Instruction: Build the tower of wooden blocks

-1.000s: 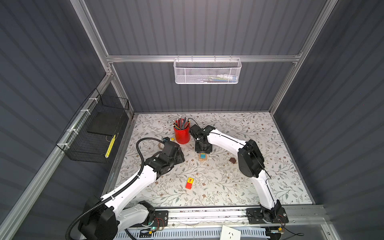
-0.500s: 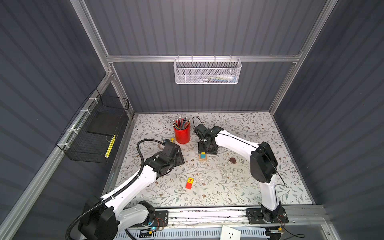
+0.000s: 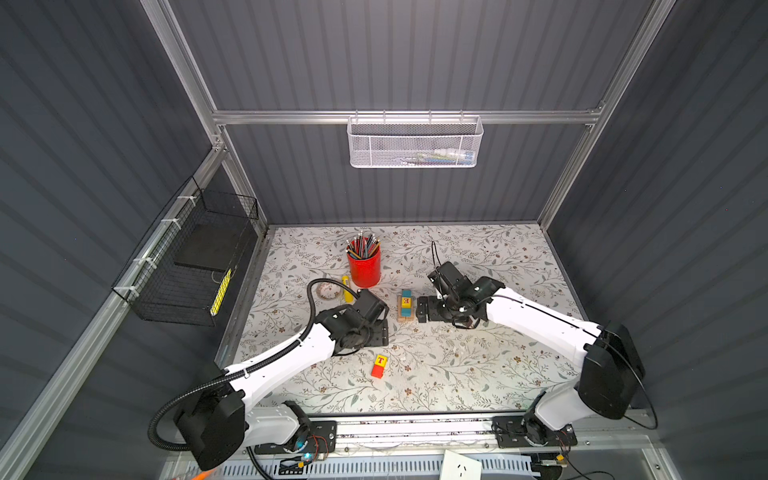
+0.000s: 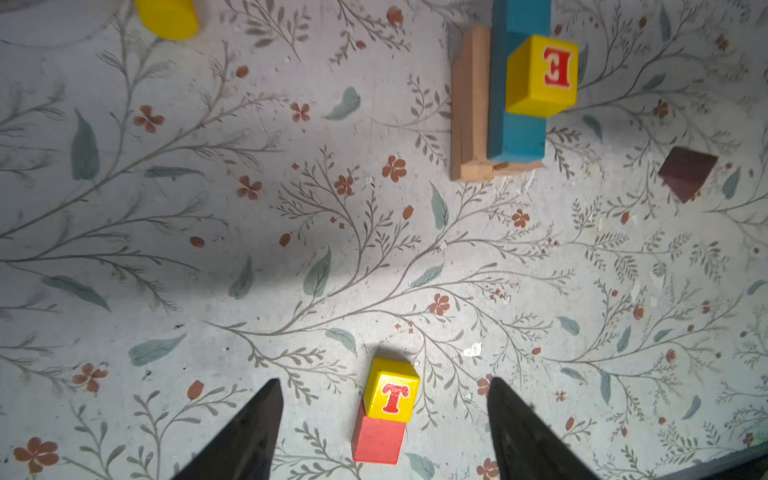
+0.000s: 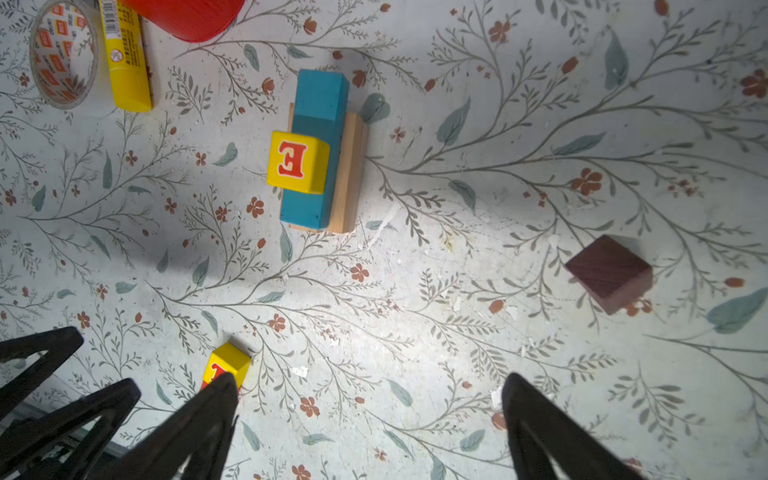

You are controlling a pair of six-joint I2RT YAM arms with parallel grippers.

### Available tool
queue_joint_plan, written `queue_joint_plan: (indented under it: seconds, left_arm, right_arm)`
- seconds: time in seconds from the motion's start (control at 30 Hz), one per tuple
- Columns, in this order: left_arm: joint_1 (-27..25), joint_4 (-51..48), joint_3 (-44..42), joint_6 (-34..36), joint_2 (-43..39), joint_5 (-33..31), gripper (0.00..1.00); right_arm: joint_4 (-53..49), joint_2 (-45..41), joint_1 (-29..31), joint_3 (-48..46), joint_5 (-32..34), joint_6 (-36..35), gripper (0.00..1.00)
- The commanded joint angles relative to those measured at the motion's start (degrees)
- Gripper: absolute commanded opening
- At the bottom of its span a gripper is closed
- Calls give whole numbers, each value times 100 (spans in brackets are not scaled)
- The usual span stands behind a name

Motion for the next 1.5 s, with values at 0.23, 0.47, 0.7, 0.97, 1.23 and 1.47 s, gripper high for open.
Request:
queue_joint_plan:
  seconds: [0.23,0.47,0.7,0.97,1.23,1.47]
  left_arm:
    - [-162,192,-217,-48,499,747,83]
    - [-179,823,-571,-434,765,1243,84]
    - [-248,1086,-666,-667,846,1531,85]
    - [-354,1509,-644,-1004,1035,2171,80]
    - [-654,1860,-331,-1421,1505,2413,76]
    - [-636,1132,-166,-1116,491,1404,78]
  right_arm:
    - [600,-571,-16,-973,-258,-47,99]
    - [668,-504,-16,-1045,-293,59,99]
    - [626,-548,-51,-1069,-229,88,99]
    - [527,-709,-235,-1187,-179,256,99]
    - [437,-852,-570,-1343,-460,361,99]
    - [6,-635,-401,-1068,-600,465,97]
